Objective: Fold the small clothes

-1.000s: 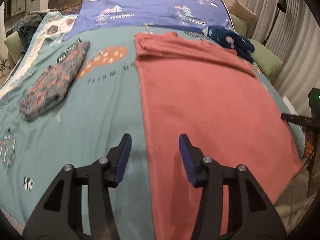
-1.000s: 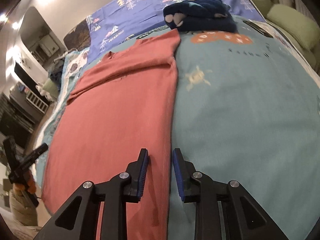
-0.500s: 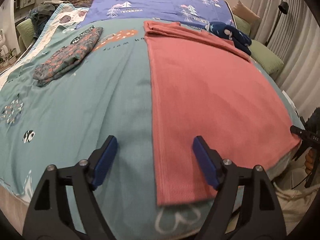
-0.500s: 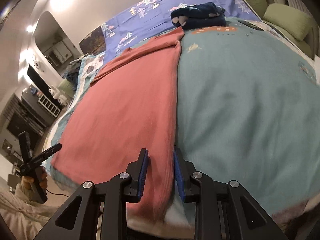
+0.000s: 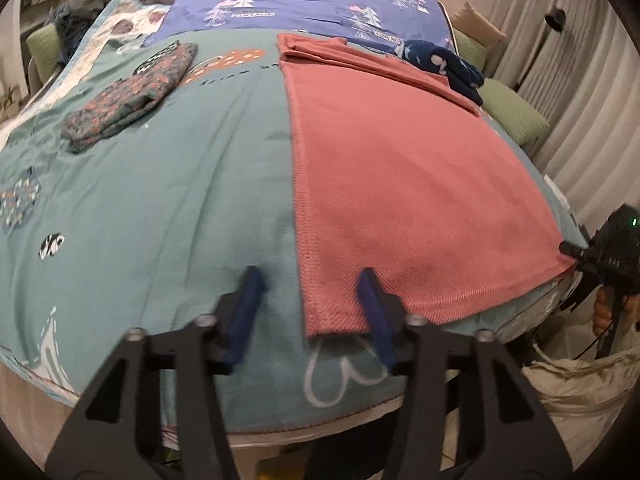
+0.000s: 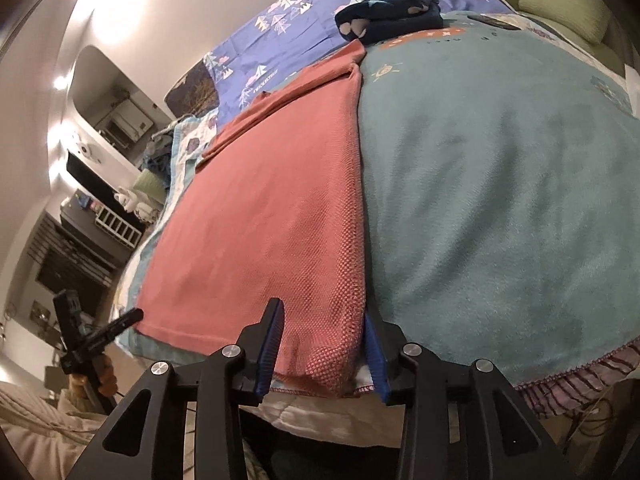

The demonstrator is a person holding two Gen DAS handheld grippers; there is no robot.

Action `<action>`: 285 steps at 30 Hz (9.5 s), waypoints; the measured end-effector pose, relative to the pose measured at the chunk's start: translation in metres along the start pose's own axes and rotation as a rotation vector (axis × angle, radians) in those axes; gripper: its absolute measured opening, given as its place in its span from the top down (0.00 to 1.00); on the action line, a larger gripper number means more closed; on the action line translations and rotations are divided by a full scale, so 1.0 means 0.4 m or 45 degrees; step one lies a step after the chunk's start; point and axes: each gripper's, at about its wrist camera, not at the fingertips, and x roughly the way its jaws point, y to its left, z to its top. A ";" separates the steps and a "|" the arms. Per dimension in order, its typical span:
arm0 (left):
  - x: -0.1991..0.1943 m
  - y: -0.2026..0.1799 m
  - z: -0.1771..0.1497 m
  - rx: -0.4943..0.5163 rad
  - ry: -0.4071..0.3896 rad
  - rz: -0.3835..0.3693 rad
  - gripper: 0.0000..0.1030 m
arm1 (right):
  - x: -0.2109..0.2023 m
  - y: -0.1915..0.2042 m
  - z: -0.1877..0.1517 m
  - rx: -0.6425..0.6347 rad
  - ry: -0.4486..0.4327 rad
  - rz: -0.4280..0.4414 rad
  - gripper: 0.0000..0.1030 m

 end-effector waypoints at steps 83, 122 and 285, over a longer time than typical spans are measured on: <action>-0.071 -0.055 0.588 -0.027 -0.532 -0.106 0.94 | -0.038 0.139 0.603 -0.128 -0.376 0.364 0.96; 0.318 0.067 0.589 -0.102 -0.142 0.127 0.62 | 0.302 -0.109 0.717 -0.027 -0.076 -0.174 0.45; 0.044 0.216 0.283 -0.154 -0.196 -0.008 0.50 | 0.543 0.795 -0.057 -1.330 0.074 -0.345 0.54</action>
